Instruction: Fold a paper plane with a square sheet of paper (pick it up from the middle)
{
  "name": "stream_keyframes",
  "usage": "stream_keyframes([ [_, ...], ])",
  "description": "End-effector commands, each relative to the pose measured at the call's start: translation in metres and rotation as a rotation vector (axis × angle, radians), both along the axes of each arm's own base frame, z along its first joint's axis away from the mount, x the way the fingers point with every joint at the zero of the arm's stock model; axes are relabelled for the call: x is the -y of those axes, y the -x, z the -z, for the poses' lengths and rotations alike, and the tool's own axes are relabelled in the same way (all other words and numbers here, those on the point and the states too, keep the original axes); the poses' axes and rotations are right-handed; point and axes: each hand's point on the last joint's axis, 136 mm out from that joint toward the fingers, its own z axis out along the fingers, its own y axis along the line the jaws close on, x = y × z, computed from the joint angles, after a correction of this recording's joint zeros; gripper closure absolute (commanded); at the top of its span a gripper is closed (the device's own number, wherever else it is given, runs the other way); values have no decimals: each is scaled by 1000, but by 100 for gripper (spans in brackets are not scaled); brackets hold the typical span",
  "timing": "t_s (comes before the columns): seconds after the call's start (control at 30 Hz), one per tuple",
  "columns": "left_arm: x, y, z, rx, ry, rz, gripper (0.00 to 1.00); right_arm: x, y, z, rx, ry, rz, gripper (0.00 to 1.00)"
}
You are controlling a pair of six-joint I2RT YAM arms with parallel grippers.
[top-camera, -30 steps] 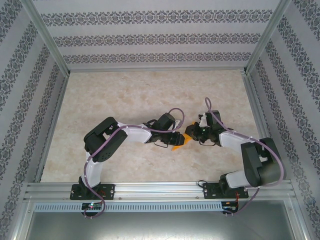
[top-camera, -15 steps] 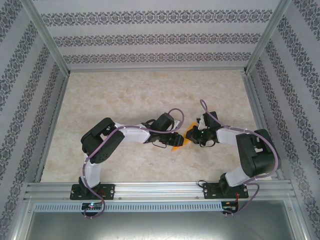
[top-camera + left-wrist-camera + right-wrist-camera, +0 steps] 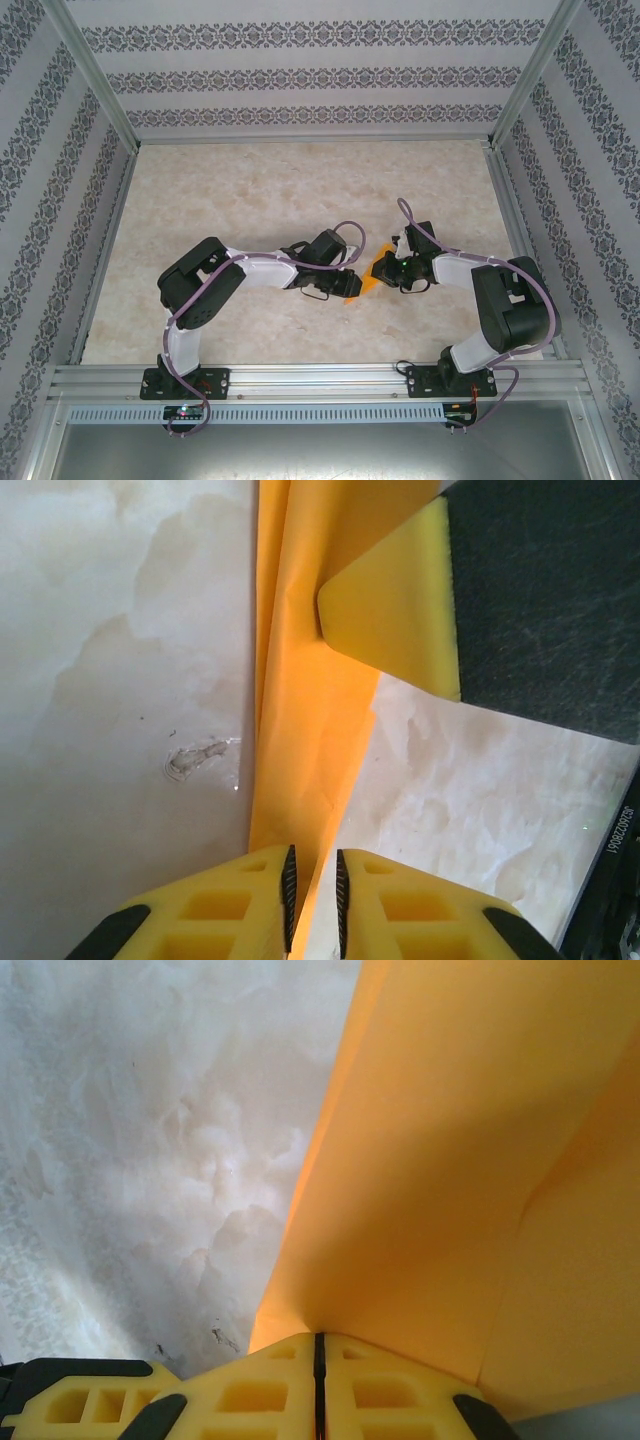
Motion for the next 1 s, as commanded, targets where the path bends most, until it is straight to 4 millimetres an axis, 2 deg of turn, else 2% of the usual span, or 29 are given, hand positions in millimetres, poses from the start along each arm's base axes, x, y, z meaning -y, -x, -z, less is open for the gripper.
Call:
stream_keyframes([
  [0.0,-3,19,-1,-23,-23,32,79,17,9,19,-58,102,20,91],
  [0.27,-4,29,13,-42,-52,46,81,21,11,24,-72,125,33,92],
  [0.5,-4,45,16,-25,-102,83,83,27,12,28,-86,156,49,92],
  [0.97,-14,91,35,-32,-232,176,89,31,10,30,-87,173,85,93],
])
